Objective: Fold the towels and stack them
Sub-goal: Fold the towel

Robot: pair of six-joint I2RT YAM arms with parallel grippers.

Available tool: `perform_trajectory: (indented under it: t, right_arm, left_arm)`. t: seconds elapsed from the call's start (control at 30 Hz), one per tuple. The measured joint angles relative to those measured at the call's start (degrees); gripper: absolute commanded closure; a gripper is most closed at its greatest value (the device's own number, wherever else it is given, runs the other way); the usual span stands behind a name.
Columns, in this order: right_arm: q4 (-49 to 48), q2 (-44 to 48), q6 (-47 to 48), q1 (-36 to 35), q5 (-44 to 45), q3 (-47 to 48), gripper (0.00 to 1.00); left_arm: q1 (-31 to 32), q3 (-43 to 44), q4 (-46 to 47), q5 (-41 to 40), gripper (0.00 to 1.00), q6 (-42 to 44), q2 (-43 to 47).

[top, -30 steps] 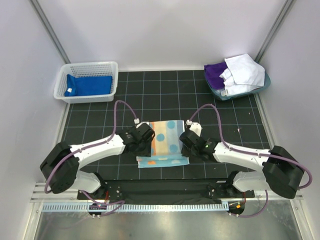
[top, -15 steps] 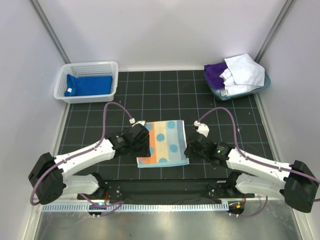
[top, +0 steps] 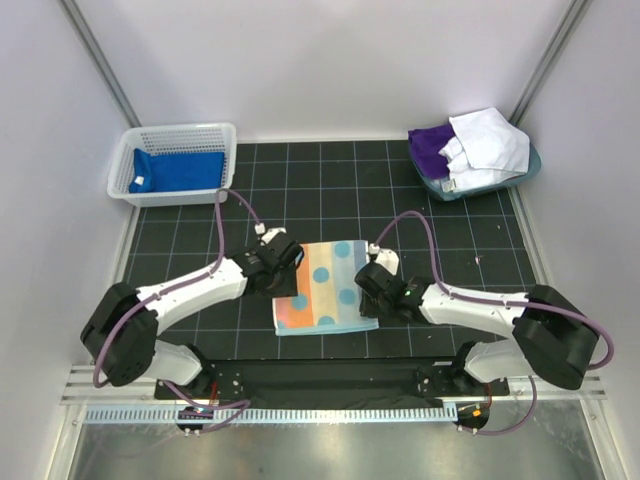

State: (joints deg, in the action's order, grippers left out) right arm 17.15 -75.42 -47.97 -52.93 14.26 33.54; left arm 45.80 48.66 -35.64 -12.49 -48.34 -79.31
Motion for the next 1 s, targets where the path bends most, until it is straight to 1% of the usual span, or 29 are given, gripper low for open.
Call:
perform_trajectory:
  t: [0.1, 0.2, 0.33, 0.43, 0.5, 0.6, 0.7, 0.9, 1.0]
  right_arm:
    - [1.6, 0.15, 1.05, 0.42, 0.98, 1.53, 0.68]
    - [3.65, 0.22, 3.5, 2.78, 1.55, 5.86, 0.68]
    - [3.85, -2.71, 7.89, 11.54, 1.2, 14.73, 0.69]
    - [2.47, -8.15, 11.13, 17.18, 0.98, 20.22, 0.69]
    - [2.01, -12.17, 12.74, 19.04, 0.94, 22.67, 0.69]
    - [2.19, -19.1, 15.23, 19.93, 0.76, 26.4, 0.69]
    - [2.19, -24.44, 16.94, 20.13, 0.59, 29.2, 0.69]
    - [2.36, -30.27, 18.88, 20.65, 1.03, 31.98, 0.69]
    - [2.45, -31.56, 19.41, 20.96, 1.36, 33.51, 0.69]
  left_arm:
    - [-3.32, 1.73, 0.04, -0.5, 0.46, 0.96, -1.2]
    - [-7.5, 5.18, 0.26, -0.59, 0.47, 1.77, -4.07]
    - [-11.82, 12.7, 0.68, -2.1, 0.48, 3.13, -12.17]
    - [-13.7, 17.59, 1.14, -3.3, 0.49, 4.22, -18.8]
    - [-14.38, 20.26, 1.01, -4.39, 0.49, 5.03, -22.43]
    - [-15.23, 24.3, 0.44, -6.34, 0.49, 5.97, -27.04]
    - [-15.76, 26.64, 0.04, -7.74, 0.49, 6.88, -29.35]
    - [-16.41, 28.24, -0.55, -9.05, 0.48, 8.15, -31.01]
    - [-16.7, 29.24, -0.87, -9.05, 0.49, 8.44, -32.61]
